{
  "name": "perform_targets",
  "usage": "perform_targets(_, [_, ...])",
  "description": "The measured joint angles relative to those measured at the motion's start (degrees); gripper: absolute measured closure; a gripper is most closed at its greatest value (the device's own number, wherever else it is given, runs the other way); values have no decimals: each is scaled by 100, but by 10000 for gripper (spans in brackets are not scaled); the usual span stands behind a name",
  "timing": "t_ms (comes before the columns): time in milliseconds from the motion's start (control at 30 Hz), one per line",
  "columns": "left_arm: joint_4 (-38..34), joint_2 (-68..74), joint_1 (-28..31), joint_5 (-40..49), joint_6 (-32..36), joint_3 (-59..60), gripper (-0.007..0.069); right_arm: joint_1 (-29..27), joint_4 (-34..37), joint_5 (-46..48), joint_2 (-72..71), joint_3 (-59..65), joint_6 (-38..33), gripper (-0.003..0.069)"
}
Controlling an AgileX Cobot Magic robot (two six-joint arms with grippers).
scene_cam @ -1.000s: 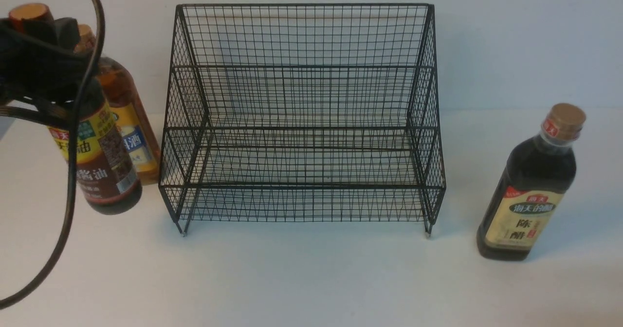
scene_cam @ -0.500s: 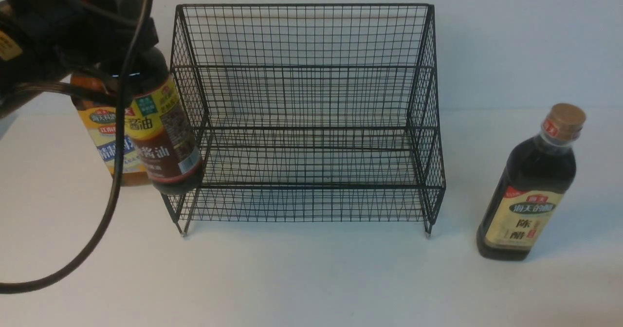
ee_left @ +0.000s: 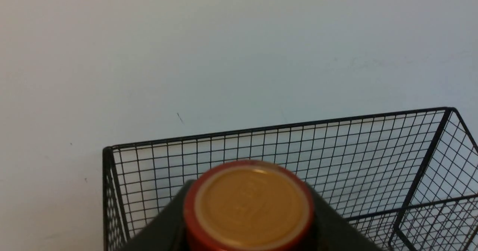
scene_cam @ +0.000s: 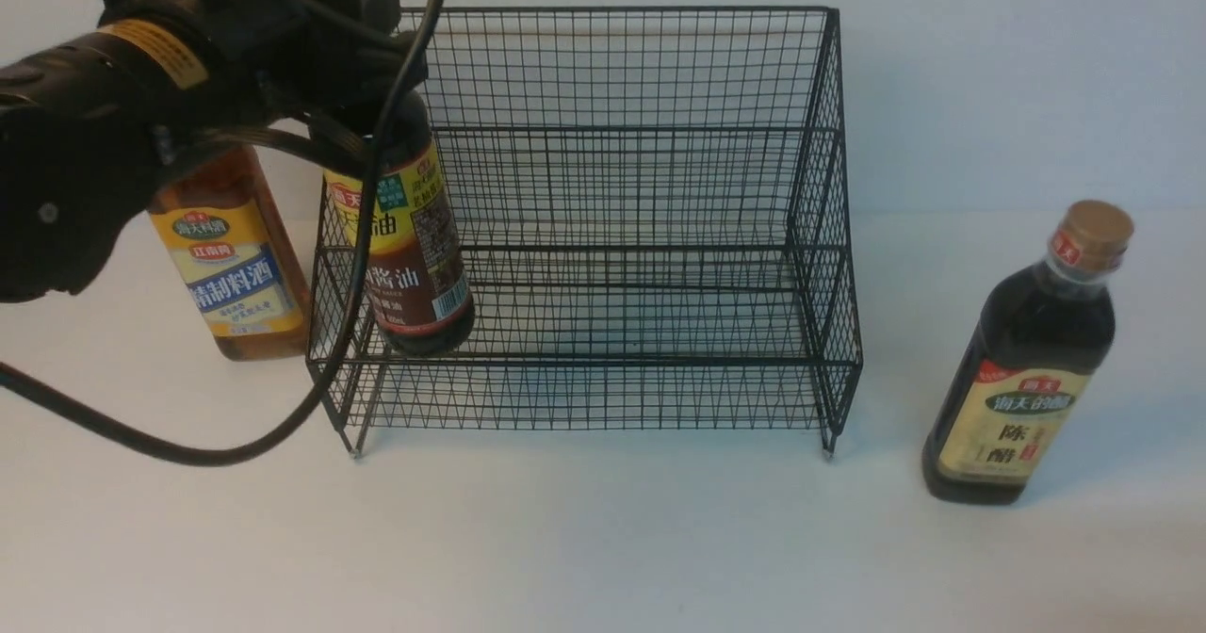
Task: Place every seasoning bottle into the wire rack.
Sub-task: Use the left arm to put the condiment bottle back on the shelf
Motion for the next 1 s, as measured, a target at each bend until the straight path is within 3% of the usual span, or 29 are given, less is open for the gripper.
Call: perform_targets(1000, [24,510,0,778,0,56,352,0,0,0,0,0,17,671])
